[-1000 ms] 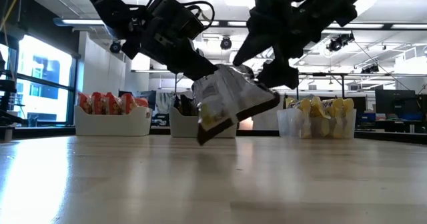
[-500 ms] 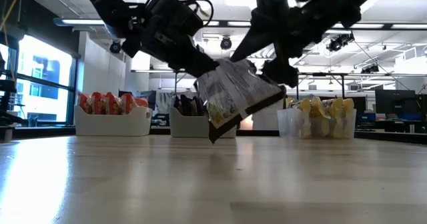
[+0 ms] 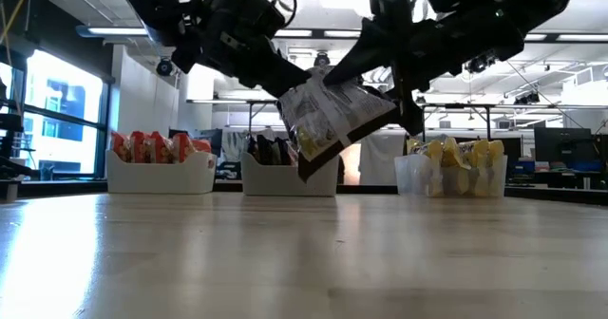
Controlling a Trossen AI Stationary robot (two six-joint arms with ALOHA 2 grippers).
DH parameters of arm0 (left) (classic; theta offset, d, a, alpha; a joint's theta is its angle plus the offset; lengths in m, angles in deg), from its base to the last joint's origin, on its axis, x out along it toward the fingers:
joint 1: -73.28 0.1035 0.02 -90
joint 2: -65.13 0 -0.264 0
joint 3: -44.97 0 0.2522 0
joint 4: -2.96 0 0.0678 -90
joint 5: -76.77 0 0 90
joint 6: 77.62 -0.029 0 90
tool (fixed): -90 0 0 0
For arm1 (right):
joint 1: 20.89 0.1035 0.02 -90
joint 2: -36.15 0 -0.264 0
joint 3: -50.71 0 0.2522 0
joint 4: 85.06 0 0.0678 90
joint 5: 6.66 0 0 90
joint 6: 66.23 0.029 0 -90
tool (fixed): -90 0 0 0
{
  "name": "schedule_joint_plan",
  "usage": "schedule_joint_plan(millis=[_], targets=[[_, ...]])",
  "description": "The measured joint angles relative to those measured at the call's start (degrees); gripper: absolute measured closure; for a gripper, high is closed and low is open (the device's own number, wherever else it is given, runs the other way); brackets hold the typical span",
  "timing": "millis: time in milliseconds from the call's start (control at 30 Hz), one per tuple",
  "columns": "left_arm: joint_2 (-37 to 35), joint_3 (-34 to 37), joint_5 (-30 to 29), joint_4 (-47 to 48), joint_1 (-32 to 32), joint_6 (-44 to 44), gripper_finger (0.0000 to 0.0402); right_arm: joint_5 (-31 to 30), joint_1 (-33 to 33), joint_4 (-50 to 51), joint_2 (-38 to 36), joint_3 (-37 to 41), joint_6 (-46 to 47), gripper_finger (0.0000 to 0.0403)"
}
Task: Sort Maruchan noodles
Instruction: Put the black noodle pack into the gray bin
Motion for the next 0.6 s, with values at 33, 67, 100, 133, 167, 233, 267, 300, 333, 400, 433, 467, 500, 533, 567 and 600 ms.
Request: schedule_joint_plan(millis=[33, 67, 100, 133, 167, 233, 267, 300, 333, 400, 433, 467, 500, 533, 567, 600], targets=[[0.00, 0.00, -0.04, -0.02, 0.00, 0.02, 0.0401, -0.10, 0.20, 0.04, 0.00, 0.00, -0.33, 0.0130], [0.00, 0.00, -0.13, -0.02, 0.00, 0.09, 0.0401, -0.17, 0.37, 0.12, 0.00, 0.00, -0.37, 0.0141], [0.00, 0.00, -0.11, -0.12, 0.00, 0.17, 0.0401, -0.31, 0.59, 0.09, 0.12, -0.01, -0.38, 0.0153], [0.00, 0.00, -0.12, -0.43, 0.00, 0.21, 0.0401, -0.57, 0.77, 0.14, 0.23, -0.02, -0.40, 0.0165], [0.00, 0.00, -0.11, -0.83, 0.01, 0.43, 0.0401, -0.73, 1.04, 0.35, 0.24, -0.02, -0.51, 0.0178], [0.00, 0.00, -0.11, -1.82, 0.13, 1.21, 0.0401, -1.36, 1.51, 0.13, 0.24, -0.02, -1.00, 0.0204], [0.00, 0.00, -0.11, -2.04, 0.16, 1.50, 0.0401, -1.78, 1.77, 0.12, 0.24, -0.02, -1.22, 0.0217], [0.00, 0.00, -0.09, -2.04, 0.22, 1.66, 0.0401, -2.09, 1.98, 0.12, 0.24, -0.02, -1.52, 0.0230], [0.00, 0.00, -0.07, -1.95, 0.20, 1.75, 0.0401, -2.17, 2.14, 0.05, 0.24, -0.02, -2.04, 0.0242], [0.00, 0.00, 0.18, -1.99, 0.20, 2.16, 0.0401, -2.17, 2.45, -0.14, 0.24, -0.02, -3.53, 0.0265], [0.00, 0.00, 0.32, -1.96, 0.20, 2.18, 0.0400, -2.19, 2.52, -0.16, 0.24, -0.02, -4.38, 0.0275], [0.00, 0.00, 0.30, -1.85, 0.19, 2.21, 0.0398, -2.17, 2.53, -0.13, 0.24, -0.02, -4.96, 0.0283], [0.00, 0.00, 0.30, -1.81, 0.24, 2.21, 0.0396, -2.19, 2.51, -0.09, 0.24, -0.02, -5.31, 0.0290], [-0.03, 0.00, 0.30, -1.73, 0.37, 2.23, 0.0392, -2.19, 2.49, -0.09, 0.24, -0.02, -5.40, 0.0296], [-0.03, 0.00, 0.30, -1.62, 0.53, 2.30, 0.0387, -2.22, 2.43, -0.09, 0.16, -0.02, -5.44, 0.0301], [-0.20, 0.00, 0.30, -1.41, 0.77, 2.71, 0.0381, -2.19, 2.29, -0.10, 0.08, -0.02, -5.55, 0.0305]])
